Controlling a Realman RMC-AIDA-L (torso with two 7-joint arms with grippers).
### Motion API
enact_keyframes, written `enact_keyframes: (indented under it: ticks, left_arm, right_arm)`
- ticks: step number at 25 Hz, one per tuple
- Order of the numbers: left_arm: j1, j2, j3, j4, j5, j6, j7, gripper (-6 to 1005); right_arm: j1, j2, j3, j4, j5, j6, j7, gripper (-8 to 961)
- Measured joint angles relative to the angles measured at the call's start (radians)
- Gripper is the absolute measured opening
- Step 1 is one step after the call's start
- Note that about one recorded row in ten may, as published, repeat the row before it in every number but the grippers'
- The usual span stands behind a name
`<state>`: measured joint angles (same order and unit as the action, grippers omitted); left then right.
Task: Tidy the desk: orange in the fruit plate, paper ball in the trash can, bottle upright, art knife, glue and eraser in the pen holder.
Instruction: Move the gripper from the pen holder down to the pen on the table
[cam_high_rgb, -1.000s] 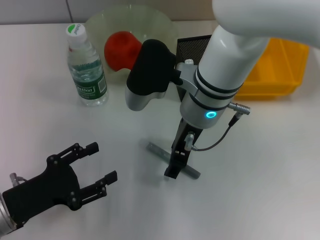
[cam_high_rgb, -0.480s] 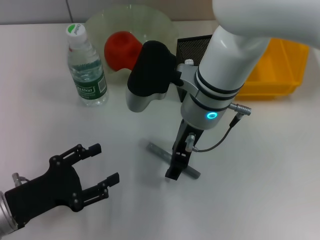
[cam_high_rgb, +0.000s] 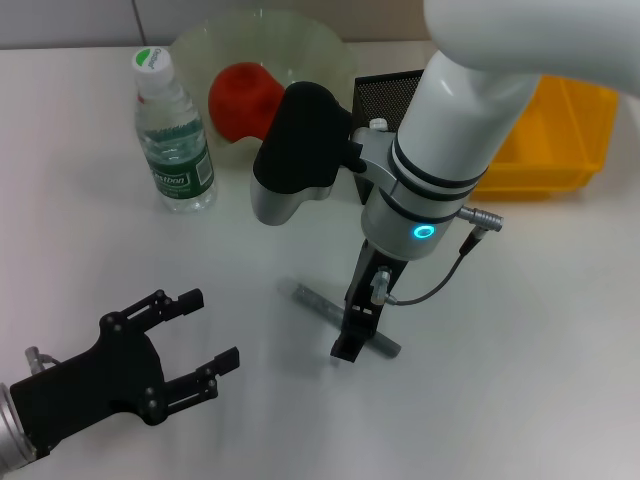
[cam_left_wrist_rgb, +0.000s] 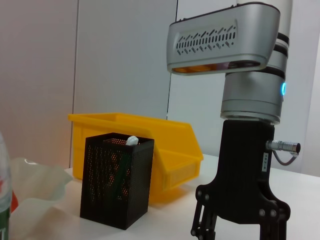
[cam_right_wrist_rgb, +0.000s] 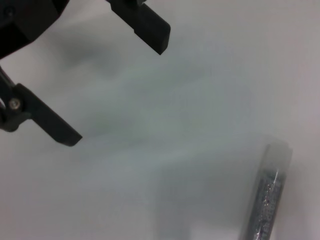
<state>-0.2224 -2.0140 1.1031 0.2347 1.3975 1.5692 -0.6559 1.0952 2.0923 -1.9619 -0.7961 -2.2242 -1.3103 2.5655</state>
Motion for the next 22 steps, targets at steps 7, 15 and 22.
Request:
enact_keyframes:
  ticks: [7,15,22]
  left_arm:
    - [0.000,0.000,-0.002,0.000,0.000,0.002,-0.001,785]
    - [0.000,0.001,-0.007,0.000,0.000,0.007,-0.001,784]
    - [0.000,0.000,-0.007,0.000,0.000,0.008,-0.001,784]
  right_arm:
    - [0.000,0.000,0.000,-0.001,0.000,-0.001,0.001,640]
    - [0.000,0.000,0.000,-0.002,-0.003,-0.001,0.001,628]
    - [-0.001,0.000,0.000,0.004,-0.006,0.000,0.001,539]
